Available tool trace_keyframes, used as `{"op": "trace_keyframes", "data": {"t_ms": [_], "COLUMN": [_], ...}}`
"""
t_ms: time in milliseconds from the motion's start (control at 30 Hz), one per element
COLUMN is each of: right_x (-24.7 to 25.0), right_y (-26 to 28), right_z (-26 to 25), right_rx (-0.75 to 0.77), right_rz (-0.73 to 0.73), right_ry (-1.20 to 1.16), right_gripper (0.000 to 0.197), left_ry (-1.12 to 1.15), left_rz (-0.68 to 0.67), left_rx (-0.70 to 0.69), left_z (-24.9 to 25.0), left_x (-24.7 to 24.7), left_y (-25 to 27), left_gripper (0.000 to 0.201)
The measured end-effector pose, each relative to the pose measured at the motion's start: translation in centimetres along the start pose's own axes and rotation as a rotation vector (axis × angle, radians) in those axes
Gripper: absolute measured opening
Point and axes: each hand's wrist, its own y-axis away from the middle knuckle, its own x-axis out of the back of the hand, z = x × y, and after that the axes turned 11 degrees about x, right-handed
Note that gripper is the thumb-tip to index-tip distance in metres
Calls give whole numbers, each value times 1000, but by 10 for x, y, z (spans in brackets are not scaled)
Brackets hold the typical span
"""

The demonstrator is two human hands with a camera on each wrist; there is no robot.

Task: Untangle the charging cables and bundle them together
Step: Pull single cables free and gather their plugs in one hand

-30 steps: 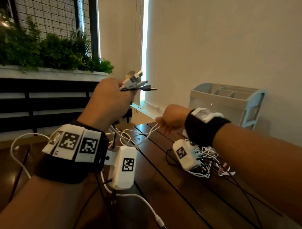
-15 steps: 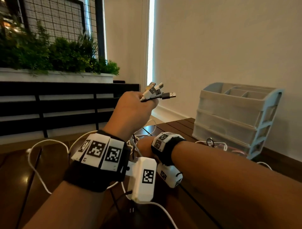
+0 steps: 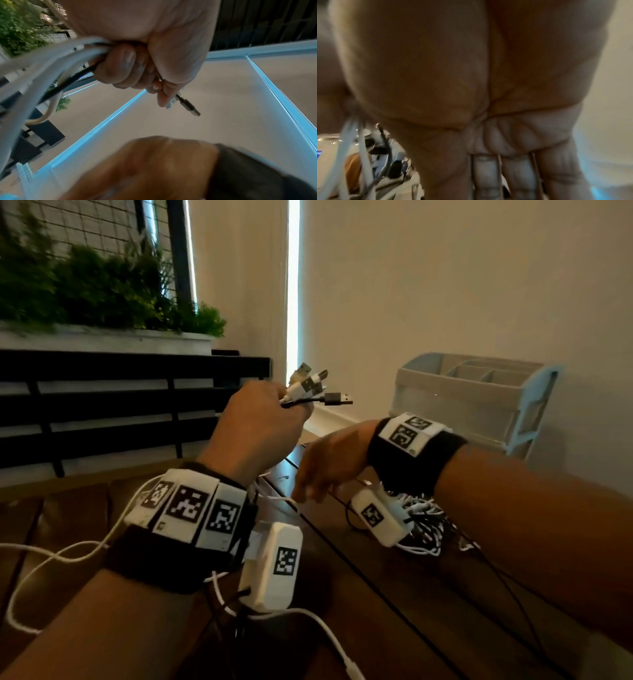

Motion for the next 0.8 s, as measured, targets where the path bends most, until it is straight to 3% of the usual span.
{"op": "trace_keyframes", "data": {"t_ms": [133,367,533,600,700,800], "right_x": [19,-16,-45,-51,-58,-56], "right_y": [78,165,167,151,131,128], "right_z": [29,82,83,80,84,88], "right_rx": [-47,-277,-155,-141,-214,-238], "right_rz": [246,413,569,516,307,326], "right_ry": [117,213,116,194,392,418], "right_gripper": [31,20,20,28,25,23], "left_ry": [-116,-372,-402,-341,-152,30], "left_rz": [36,134,168,106,17,-124], "left_rx": [-47,-21,50,70,86,184], "left_z": [-3,-1,23,35,39,35], "left_x": [-4,-4,-17,-34,-58,-73], "left_y": [1,3,-10,-9,-2,8], "left_gripper": [27,25,20,22,30,32]}}
